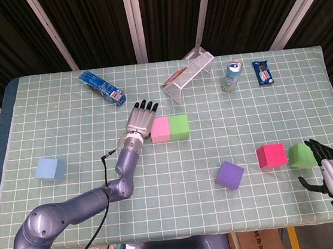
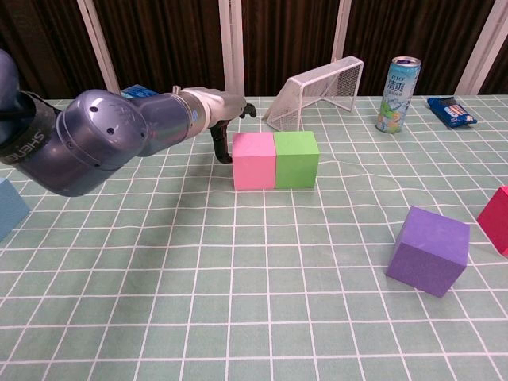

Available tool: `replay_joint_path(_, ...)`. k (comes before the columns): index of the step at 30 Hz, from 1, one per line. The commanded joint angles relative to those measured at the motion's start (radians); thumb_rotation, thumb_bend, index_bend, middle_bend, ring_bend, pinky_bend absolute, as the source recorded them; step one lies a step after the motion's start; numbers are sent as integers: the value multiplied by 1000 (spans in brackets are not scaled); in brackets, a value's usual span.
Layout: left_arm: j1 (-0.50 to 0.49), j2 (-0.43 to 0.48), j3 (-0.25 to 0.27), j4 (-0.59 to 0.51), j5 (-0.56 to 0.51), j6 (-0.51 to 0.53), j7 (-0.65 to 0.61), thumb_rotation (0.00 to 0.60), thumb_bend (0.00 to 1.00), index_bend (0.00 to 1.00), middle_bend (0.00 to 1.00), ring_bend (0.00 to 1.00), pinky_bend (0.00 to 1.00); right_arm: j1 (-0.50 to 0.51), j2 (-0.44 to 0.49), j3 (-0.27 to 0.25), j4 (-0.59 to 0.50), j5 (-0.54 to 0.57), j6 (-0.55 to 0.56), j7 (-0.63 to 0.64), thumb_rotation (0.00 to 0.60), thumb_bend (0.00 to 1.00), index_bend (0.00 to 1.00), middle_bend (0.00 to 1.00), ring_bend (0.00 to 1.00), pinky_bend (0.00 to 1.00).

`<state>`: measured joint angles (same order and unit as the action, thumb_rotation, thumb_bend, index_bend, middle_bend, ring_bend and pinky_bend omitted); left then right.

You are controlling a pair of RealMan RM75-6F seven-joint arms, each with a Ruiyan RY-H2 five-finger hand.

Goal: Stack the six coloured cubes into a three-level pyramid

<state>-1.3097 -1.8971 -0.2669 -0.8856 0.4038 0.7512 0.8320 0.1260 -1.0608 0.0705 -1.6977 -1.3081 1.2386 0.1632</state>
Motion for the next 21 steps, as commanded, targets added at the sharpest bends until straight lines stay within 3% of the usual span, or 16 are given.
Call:
replay_joint_path(1, 4, 2, -1, -5, -1, 0, 3, 600, 376, 0, 63, 19, 118, 1, 1, -1, 0, 0, -2, -1, 600, 329, 0, 0, 0, 0)
replay_joint_path(10, 69, 84, 5, -136, 15, 65, -17, 600, 200, 0, 50, 19, 118, 2, 0, -2, -2, 0, -4, -4, 600, 329, 0, 0, 0, 0)
replay_joint_path(16, 203, 256, -11, -450, 107, 237, -138, 600, 139, 0, 36, 11, 96, -1, -2, -4, -8, -16, 9, -7, 600, 329, 0, 0, 0, 0)
replay_joint_path(21, 327, 404, 32, -685, 258, 384, -218, 600, 111, 0, 27, 0, 72, -6, -4, -2, -11, -25, 29, -10, 600, 329, 0, 0, 0, 0)
